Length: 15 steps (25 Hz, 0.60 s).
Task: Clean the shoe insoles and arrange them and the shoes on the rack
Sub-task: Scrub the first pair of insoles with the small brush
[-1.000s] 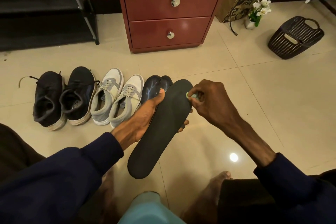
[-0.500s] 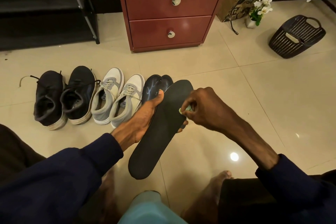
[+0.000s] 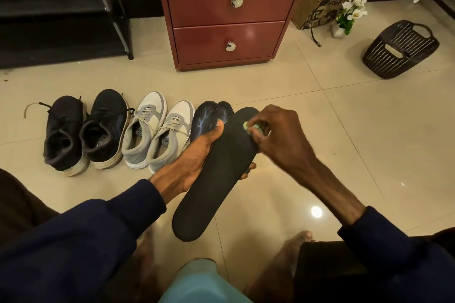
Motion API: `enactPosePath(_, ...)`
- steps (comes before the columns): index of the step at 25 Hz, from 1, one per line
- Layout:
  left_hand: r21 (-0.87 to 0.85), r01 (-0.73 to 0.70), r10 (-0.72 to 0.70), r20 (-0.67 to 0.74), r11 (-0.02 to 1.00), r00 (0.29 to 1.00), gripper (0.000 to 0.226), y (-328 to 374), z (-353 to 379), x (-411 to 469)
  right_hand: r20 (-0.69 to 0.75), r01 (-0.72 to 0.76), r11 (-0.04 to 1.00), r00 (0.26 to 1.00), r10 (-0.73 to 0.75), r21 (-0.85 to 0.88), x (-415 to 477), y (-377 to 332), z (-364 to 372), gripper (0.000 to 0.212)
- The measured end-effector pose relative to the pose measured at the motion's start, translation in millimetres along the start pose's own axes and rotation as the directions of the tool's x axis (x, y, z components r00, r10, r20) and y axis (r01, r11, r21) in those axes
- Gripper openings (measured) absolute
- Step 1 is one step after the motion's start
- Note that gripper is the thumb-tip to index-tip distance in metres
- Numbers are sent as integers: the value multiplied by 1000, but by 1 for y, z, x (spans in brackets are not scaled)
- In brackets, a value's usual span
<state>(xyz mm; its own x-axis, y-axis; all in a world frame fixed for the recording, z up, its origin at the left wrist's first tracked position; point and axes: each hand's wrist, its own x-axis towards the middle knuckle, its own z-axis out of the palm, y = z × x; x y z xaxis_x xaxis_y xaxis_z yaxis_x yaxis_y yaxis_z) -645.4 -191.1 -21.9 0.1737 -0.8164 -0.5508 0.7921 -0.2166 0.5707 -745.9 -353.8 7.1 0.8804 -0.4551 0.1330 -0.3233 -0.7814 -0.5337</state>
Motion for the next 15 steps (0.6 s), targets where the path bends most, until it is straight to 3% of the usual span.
enactPosePath(2,18,1,-1,21,1000,1000,67,0,2,-1,-158,-93,994,984,82,-60,6,11,-6,15)
enactPosePath(3,22,4,-4,20,1000,1000,66,0,3,-1,-161,-108,992,982,96,-63,3,8,-4,15)
enactPosePath(7,1,5,-5,-3,1000,1000,63,-1,0,-2,210,5,1000,978,-9,21,-11,-14,3,11)
enactPosePath(8,-3,0,0,1,1000,1000,63,-1,-1,-2,206,-2,1000,978,-1,16,-8,-11,0,11)
enactPosePath(11,-17,-8,8,22,1000,1000,69,2,0,-1,-50,-82,992,996,77,-96,1,8,-13,13)
enactPosePath(12,-15,-7,7,18,1000,1000,70,3,1,-2,-66,-106,990,993,100,-95,0,8,-15,13)
enactPosePath(15,-17,-1,1,1,1000,1000,69,2,0,-3,224,-104,994,969,107,-22,-7,-3,-9,7)
